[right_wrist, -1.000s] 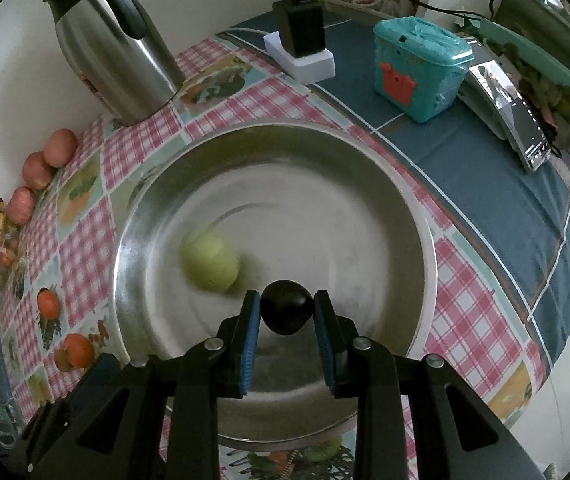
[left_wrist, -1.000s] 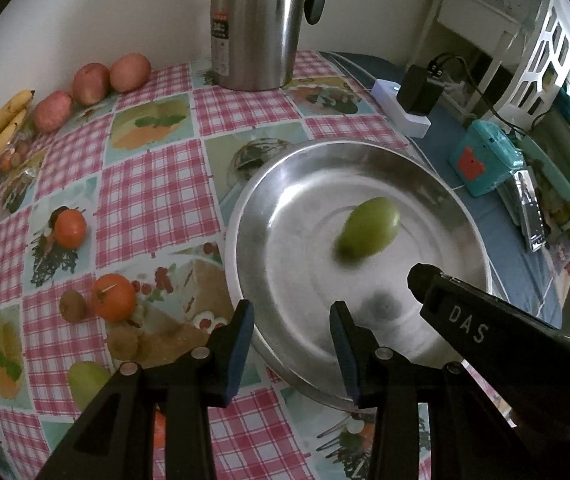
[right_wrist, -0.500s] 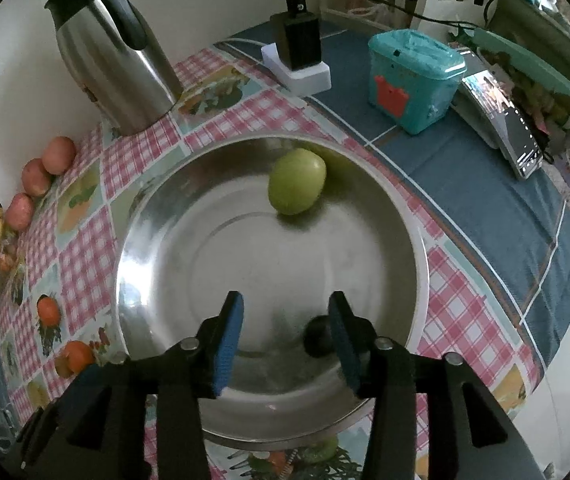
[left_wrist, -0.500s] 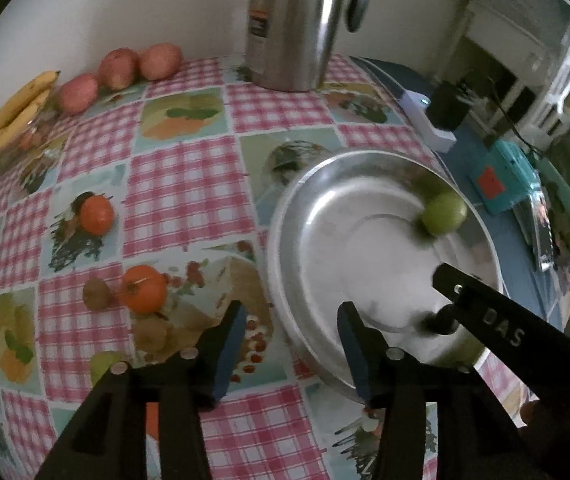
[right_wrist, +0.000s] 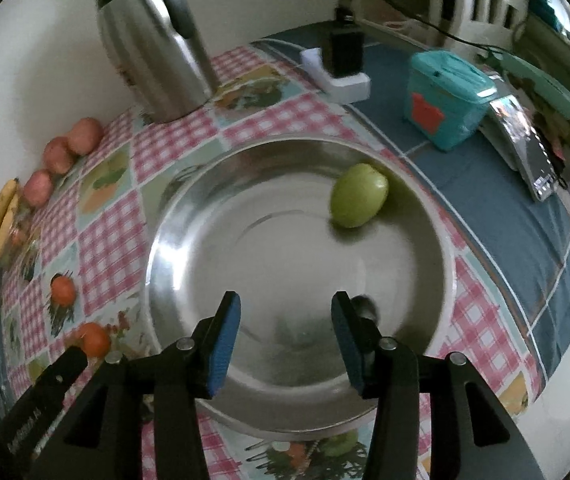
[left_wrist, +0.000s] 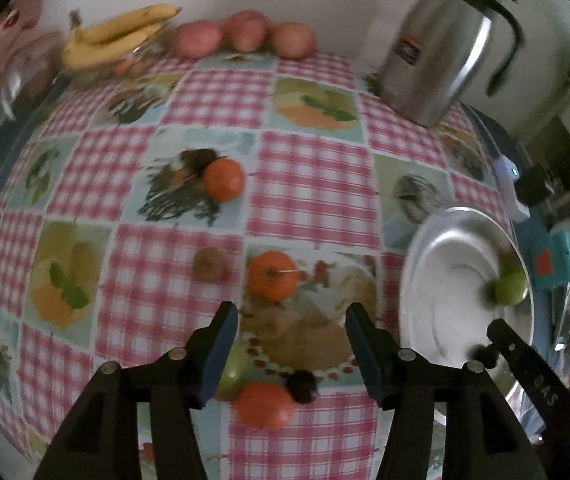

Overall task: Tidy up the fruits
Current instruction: 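Open left tool dropping pear while right tool releases plum into the plate, then move both tools back toward the remaining fruit beside the plate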

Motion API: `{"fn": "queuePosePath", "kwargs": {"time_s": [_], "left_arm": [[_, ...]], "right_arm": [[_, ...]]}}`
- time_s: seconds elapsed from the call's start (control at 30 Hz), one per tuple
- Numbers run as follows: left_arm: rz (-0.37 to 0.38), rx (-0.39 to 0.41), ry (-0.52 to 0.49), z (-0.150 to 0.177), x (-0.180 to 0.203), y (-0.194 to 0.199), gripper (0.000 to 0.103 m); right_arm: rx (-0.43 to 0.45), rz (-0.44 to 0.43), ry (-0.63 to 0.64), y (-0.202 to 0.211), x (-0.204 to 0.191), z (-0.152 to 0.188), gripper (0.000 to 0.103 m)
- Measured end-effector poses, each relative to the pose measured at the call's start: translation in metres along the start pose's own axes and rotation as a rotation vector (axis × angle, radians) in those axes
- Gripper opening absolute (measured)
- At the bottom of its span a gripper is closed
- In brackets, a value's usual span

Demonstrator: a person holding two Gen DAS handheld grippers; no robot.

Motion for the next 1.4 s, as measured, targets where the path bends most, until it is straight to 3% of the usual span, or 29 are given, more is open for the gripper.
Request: {"fn": "queuePosePath", "kwargs": {"time_s": [0.37,0.53,0.57,0.63,0.7,0.77,0.93,1.17,1.27,1.4], "left_arm": [[-0.003,0.015,0.122,-0.016,-0.041,0.009,0.066],[-0.006,0.004,0.144,-0.016,-0.046,0.008,0.078],[-0.01,0.001,0.146,-0.016,-0.047,0.007,0.08],[-0.019,-0.001,0.148,-0.016,-0.048,0.006,0.096],[-0.033,0.006,0.148,-0.016,-0.05,0.005,0.102],[-0.041,0.014,0.146,-0.017,-0.051,0.005,0.102],[-0.057,0.027,0.142,-0.017,-0.053,0.004,0.103],[-0.065,0.035,0.13,-0.017,-0.053,0.004,0.103],[-0.065,0.035,0.131,-0.017,-0.054,0.004,0.103],[-0.064,0.038,0.132,-0.017,-0.055,0.004,0.103]], "right_arm": [[0.011,-0.047,0.117,0.007,-0.038,0.002,0.048],[0.003,-0.046,0.139,0.005,-0.043,0.002,0.049],[-0.001,-0.045,0.14,0.004,-0.043,0.002,0.055],[-0.004,-0.045,0.141,0.003,-0.043,0.003,0.06],[-0.009,-0.046,0.145,0.002,-0.043,0.003,0.068],[-0.013,-0.044,0.149,0.001,-0.044,0.003,0.076],[-0.016,-0.038,0.154,0.0,-0.044,0.003,0.082],[-0.011,-0.047,0.166,-0.001,-0.046,0.004,0.084],[-0.008,-0.037,0.177,-0.001,-0.047,0.004,0.097],[0.004,-0.033,0.187,0.0,-0.048,0.004,0.097]]}}
Point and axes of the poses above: each gripper's, at about its wrist camera, not at the fingertips, and y roughly against the way its jaws point, x to its right, z to its underside, the point moved 2 cm from there along -y, roughly the way its jaws point, and after that the axes turned 11 degrees about y, right-handed, at the moved point
